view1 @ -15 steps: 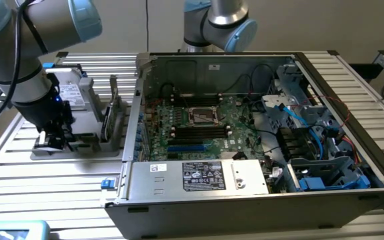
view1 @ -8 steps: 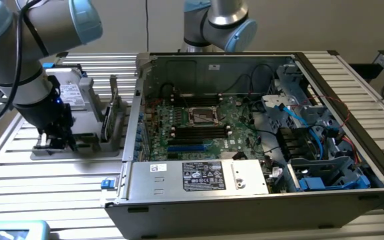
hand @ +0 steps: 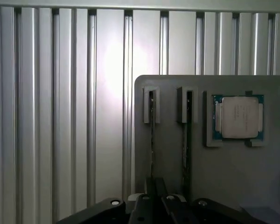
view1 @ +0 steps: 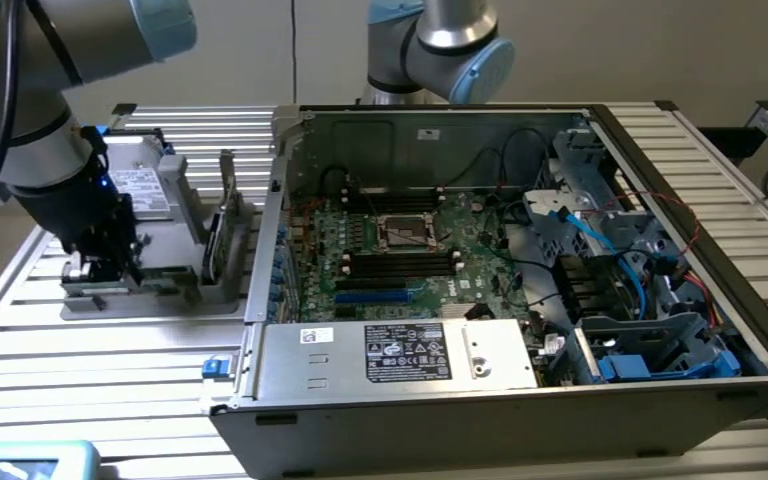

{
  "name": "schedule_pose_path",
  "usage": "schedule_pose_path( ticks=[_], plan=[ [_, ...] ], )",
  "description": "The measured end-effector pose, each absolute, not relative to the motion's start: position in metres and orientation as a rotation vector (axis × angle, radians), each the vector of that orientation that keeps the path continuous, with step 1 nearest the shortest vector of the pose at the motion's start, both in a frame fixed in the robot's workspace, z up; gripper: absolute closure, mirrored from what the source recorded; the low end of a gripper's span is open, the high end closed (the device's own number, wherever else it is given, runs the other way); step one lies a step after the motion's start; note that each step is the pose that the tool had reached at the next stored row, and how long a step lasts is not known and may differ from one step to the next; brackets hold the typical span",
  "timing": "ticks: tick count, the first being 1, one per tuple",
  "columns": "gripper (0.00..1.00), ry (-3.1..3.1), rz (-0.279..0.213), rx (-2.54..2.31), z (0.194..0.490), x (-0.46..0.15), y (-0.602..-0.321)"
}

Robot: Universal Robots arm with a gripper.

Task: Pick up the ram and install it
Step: 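Pick up the ram and move it above insertion slot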

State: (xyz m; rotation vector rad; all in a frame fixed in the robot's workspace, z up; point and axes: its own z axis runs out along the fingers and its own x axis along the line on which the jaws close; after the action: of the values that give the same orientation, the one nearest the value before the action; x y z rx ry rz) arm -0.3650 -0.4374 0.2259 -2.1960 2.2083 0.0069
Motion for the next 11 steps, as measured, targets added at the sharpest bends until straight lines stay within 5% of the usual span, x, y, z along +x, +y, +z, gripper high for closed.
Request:
schedule_pose_path(
  ticks=[11],
  plan=[
    [0.88, 2.207, 0.005, -2.195, 0.274, -0.365, -0.438]
  ],
)
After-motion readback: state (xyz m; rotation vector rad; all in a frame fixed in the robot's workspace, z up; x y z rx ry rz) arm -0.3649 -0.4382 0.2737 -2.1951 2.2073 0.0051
